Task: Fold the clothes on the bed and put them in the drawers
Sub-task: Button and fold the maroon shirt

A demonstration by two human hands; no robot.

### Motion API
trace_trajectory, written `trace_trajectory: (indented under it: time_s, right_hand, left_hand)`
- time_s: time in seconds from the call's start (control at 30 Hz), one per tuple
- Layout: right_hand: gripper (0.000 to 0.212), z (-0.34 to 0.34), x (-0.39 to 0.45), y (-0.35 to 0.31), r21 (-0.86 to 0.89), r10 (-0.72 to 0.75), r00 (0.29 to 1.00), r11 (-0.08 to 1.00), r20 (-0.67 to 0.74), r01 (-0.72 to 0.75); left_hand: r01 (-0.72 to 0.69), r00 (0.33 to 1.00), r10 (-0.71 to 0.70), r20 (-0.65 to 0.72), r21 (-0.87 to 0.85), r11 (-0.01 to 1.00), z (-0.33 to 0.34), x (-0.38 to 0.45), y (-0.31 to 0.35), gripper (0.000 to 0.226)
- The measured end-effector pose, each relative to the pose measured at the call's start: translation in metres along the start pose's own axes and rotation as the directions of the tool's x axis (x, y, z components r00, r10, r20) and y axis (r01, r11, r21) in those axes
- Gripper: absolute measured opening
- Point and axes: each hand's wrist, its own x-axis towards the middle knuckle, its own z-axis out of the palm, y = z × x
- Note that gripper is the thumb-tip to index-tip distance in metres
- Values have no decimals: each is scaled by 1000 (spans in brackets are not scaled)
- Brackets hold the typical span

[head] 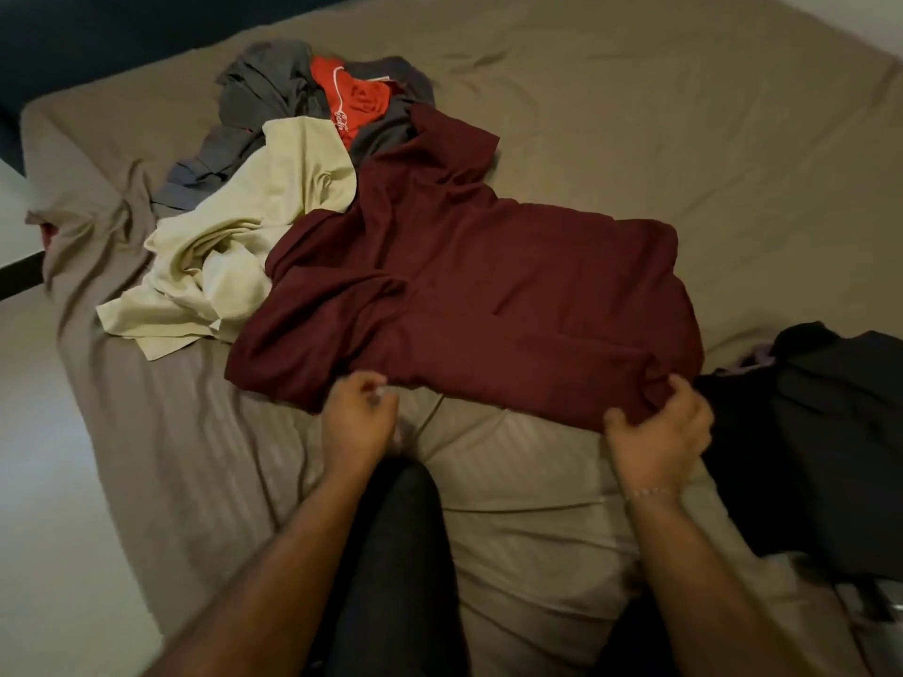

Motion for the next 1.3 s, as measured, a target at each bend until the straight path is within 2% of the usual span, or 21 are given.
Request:
trace_trajectory:
  time_s: [0.03,0.07,0.1,0.13,0.17,0.27,0.37,0.47,0.5,0.57,0.67,0.73,0.8,0.9,1.0,1.1,1.2,1.27,1.3]
  right_hand:
    - [72,8,-13,11,206,227,974,953,2,-223]
    - [62,13,-22,18,448,453,888,779,80,-438]
    - [50,17,-25,22,605,595,780,552,196,-573]
    - [40,19,-24,23,676,652,695,367,303,-639]
    - [37,19,-18,24,695,665,651,270,366,-666]
    - [39,14,1,20,694,650,608,168,456,-701]
    - [28,13,19,18,649,617,588,160,523,-744]
    - [14,15,34,23,620,639,553,148,534,-770]
    - [8,14,37,26,615,649,547,150,529,-774]
    - [8,12,40,31,625,665,545,149,510,-767]
    - [12,6,32,40,650,663,578,178,476,-739]
    - [2,0,21,45,635,672,580,207,461,-744]
    - [13,-6,10,53,615,687,565,214,458,-759]
    - [8,-17,-4,63,586,691,566,251,450,-771]
    - [16,-27,-19,73,590,669,608,302,429,-749]
    - [10,-39,-36,77,607,591,691,385,417,-695]
    - [13,-45,-56,71,624,512,763,461,394,-631]
    - [8,-48,-68,66,636,516,785,488,343,-598]
    - [25,-48,-74,65,644,539,788,496,297,-582]
  left_hand:
    - [257,966,-247,79,-178,950,6,-9,-14,8]
    - [435,900,-404,160,-311,845,10,-10,-22,12]
    - [523,851,-482,209,-414,745,12,-3,-26,12]
    - [547,829,-515,218,-503,669,13,11,-29,7]
    - [525,833,-520,190,-571,631,12,29,-27,14]
    - [403,843,-532,75,-743,534,9,80,-15,44]
    - [227,810,-583,-65,-882,414,11,107,-4,57]
    - [38,755,-609,-243,-911,410,6,120,1,71]
    - [10,750,-609,-257,-917,398,3,122,-1,74]
    - [3,757,-603,-253,-921,389,-13,128,-6,74]
    - [63,769,-584,-260,-878,474,-36,121,-19,73]
    - [38,772,-556,-309,-850,525,-52,106,-27,70]
    - [-5,754,-537,-377,-822,570,-63,86,-35,61]
    - [-12,720,-530,-447,-772,635,-68,56,-48,55]
    - [64,755,-461,-465,-648,759,-76,29,-67,55]
    - [291,808,-439,-394,-380,878,-90,7,-85,66]
    - [356,791,-407,-457,-198,913,-114,-15,-91,72]
    - [385,774,-365,-518,-73,920,-125,-19,-92,83]
    - [381,796,-306,-523,38,924,-130,-21,-94,90]
